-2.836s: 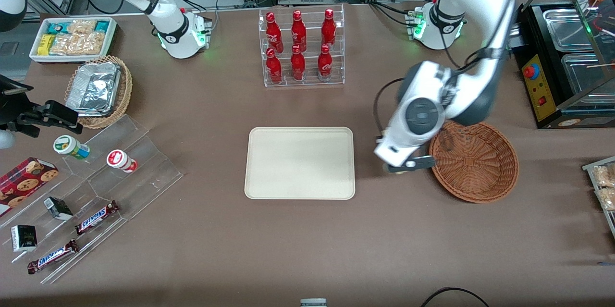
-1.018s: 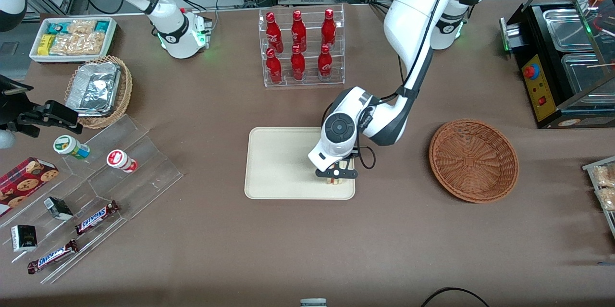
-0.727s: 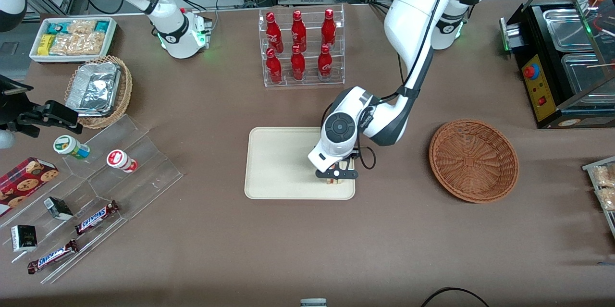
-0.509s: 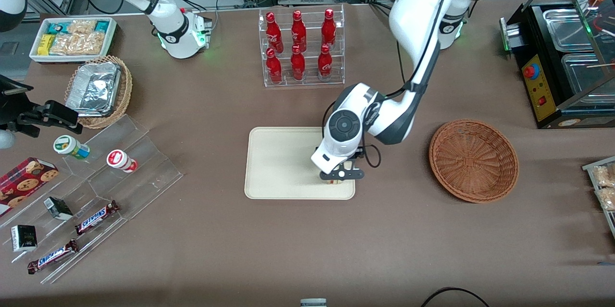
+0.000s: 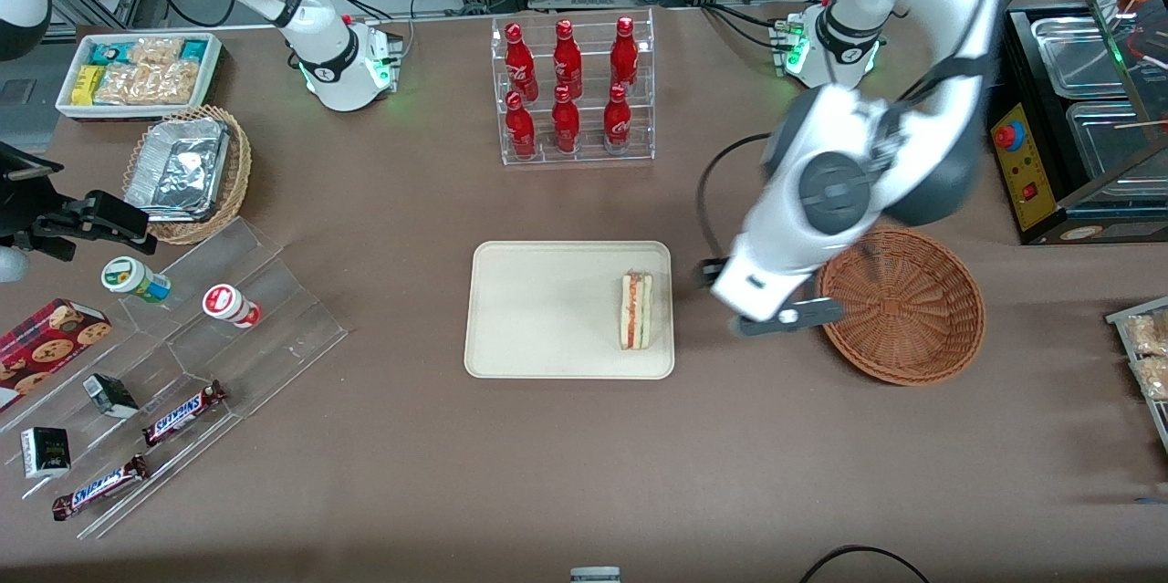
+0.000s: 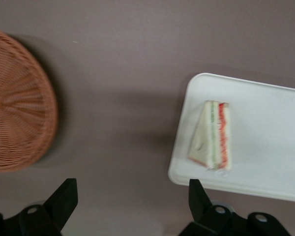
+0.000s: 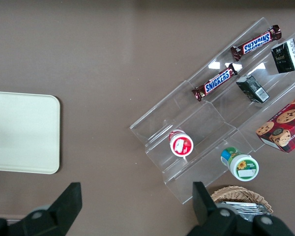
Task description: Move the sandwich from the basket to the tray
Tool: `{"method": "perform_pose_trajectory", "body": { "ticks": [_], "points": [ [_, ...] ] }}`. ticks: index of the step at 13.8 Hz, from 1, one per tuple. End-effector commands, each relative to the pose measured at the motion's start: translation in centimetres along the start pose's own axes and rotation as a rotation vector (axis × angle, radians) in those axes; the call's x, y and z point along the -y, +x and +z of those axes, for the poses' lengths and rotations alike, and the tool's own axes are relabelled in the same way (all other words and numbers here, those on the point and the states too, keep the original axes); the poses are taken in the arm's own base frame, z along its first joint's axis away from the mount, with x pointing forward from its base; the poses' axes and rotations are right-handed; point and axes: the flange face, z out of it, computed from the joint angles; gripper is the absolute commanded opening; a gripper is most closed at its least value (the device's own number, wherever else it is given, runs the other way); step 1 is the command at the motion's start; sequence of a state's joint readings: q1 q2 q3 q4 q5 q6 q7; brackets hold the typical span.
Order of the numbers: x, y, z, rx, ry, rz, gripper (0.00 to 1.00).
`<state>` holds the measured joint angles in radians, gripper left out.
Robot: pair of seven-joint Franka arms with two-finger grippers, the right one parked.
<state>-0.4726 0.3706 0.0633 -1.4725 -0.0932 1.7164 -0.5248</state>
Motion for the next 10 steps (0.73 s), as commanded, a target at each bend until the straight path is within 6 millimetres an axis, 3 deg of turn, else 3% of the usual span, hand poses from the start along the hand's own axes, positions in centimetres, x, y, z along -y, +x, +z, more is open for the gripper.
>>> {"method": "perform_pose_trajectory", "body": {
  "ticks": [1, 4, 6, 8, 10],
  "points": [
    [6.0, -1.1, -3.3, 0.034, 0.002, 0.083, 1.00],
    [11.1, -3.4, -7.4, -0.040, 0.028, 0.063, 1.00],
    [15.9, -4.6, -10.4, -0.081, 0.018, 0.075, 1.00],
    [19.7, -5.2, -12.1, -0.095, 0.012, 0.093, 1.00],
    [21.9, -5.6, -13.7, -0.102, 0.003, 0.058, 1.00]
  ]
}}
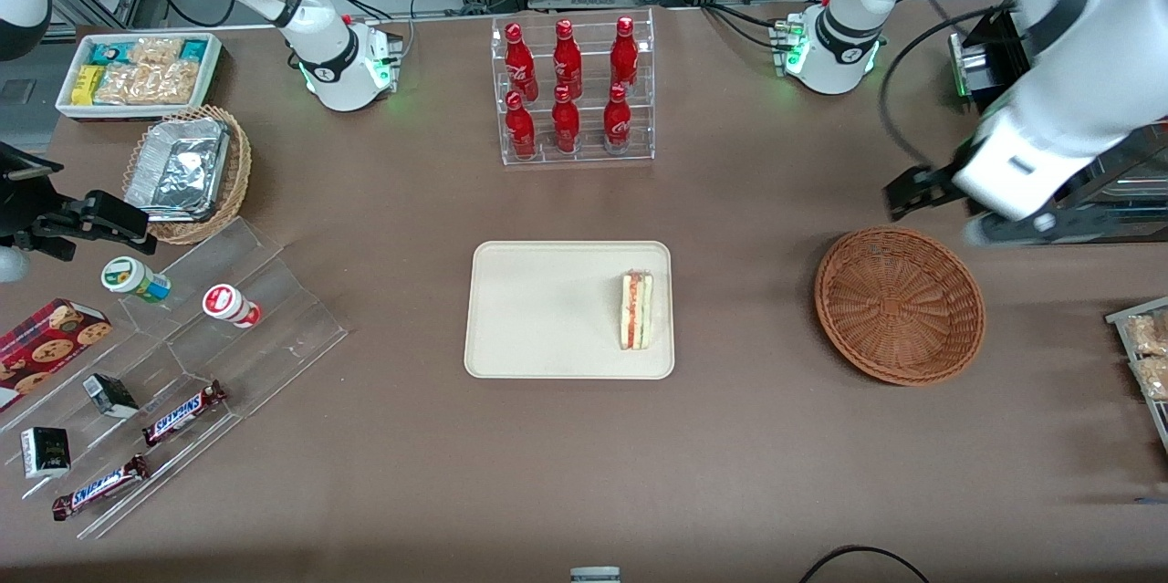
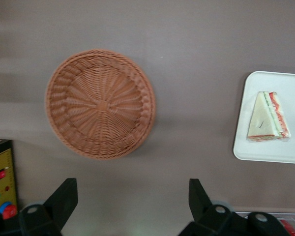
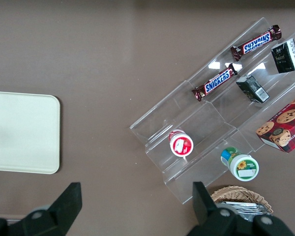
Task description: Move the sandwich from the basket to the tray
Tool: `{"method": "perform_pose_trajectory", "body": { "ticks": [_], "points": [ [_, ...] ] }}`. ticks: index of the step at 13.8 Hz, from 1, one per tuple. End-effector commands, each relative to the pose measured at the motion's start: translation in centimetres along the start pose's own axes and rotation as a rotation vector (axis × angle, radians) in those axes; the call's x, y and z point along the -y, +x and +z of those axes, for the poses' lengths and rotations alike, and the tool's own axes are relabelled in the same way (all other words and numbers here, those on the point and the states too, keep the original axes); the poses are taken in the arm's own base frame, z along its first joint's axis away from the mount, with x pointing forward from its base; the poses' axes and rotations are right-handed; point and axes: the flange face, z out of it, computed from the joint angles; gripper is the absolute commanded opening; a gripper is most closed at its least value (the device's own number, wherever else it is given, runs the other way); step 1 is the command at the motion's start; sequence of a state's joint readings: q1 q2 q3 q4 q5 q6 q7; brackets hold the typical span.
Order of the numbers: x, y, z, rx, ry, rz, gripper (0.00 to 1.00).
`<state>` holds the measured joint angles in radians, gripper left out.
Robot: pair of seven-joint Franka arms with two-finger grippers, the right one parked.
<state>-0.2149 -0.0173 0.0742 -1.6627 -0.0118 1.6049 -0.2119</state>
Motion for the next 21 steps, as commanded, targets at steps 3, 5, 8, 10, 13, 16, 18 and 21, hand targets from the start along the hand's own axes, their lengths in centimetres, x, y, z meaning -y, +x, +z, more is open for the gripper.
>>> {"method": "perform_pose_trajectory", "body": {
  "ticks": [3, 5, 8, 10, 13, 16, 18, 21],
  "points": [
    [3.7, -1.1, -1.2, 0.006, 0.045, -0.032, 1.00],
    [4.0, -0.8, -0.7, 0.016, 0.076, -0.043, 1.00],
    [4.0, -0.4, -0.5, 0.020, 0.065, -0.054, 1.00],
    [4.3, -0.2, -1.0, 0.024, 0.067, -0.049, 1.00],
    [4.7, -0.5, -1.4, 0.020, 0.073, 0.071, 1.00],
    [5.5, -0.4, -1.5, 0.021, 0.056, 0.060, 1.00],
    [5.5, -0.4, -1.7, 0.021, 0.037, 0.057, 1.00],
    [4.9, -0.6, -2.0, 0.020, 0.004, 0.028, 1.00]
  ]
}}
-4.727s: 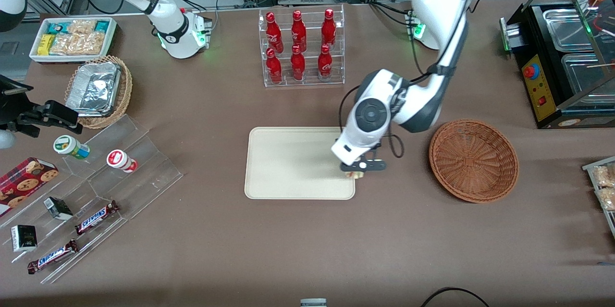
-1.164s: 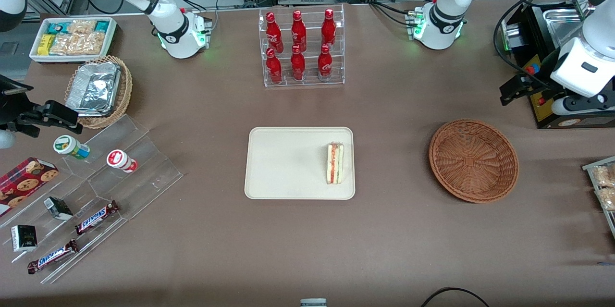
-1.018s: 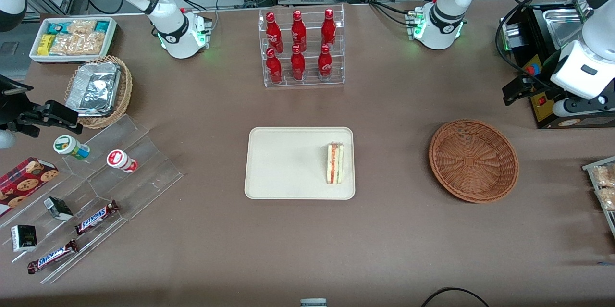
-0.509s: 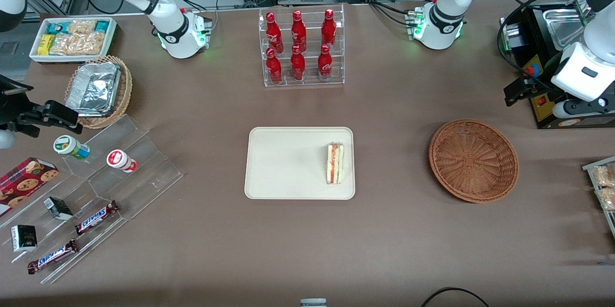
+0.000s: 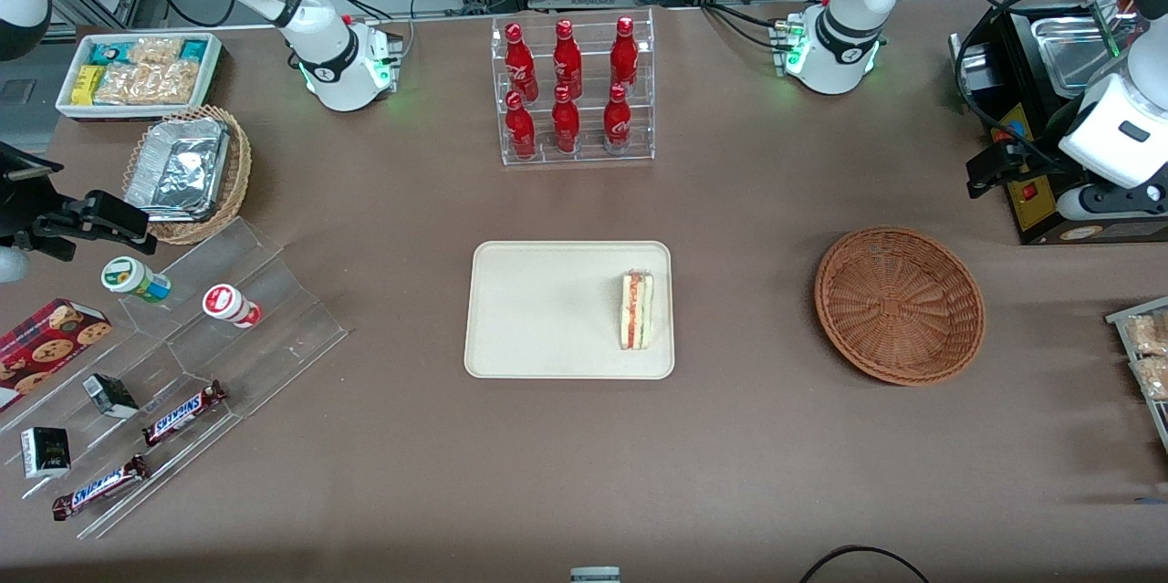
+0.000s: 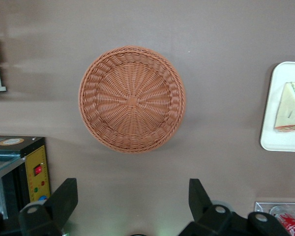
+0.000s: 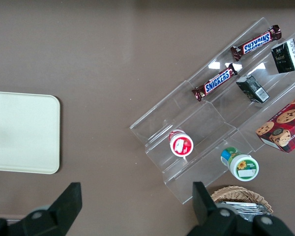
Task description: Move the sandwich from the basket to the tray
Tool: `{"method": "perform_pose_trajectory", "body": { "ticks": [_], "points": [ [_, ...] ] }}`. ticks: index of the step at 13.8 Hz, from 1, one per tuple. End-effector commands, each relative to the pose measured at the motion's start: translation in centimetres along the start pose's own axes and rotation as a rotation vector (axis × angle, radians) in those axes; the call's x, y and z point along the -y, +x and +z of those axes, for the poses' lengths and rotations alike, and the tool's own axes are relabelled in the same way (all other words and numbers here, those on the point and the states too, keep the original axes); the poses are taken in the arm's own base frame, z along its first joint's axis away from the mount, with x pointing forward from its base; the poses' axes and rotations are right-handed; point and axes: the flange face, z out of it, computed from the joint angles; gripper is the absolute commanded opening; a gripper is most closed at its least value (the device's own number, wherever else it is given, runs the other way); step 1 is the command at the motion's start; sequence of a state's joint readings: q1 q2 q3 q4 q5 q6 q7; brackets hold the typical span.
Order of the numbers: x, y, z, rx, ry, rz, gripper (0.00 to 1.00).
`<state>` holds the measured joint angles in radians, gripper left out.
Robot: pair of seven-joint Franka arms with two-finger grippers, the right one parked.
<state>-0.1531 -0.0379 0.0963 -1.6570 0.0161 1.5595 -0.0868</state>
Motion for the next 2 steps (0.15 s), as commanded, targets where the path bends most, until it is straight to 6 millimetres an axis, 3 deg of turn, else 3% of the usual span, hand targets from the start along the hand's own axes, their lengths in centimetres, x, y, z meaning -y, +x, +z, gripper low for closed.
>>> {"method": "perform_pose_trajectory", "body": {
  "ticks": [1, 2],
  "points": [
    [-0.57, -0.45, -1.09, 0.004, -0.020, -0.020, 1.00],
    [-0.64, -0.55, -1.18, 0.002, -0.020, -0.020, 1.00]
  ]
}}
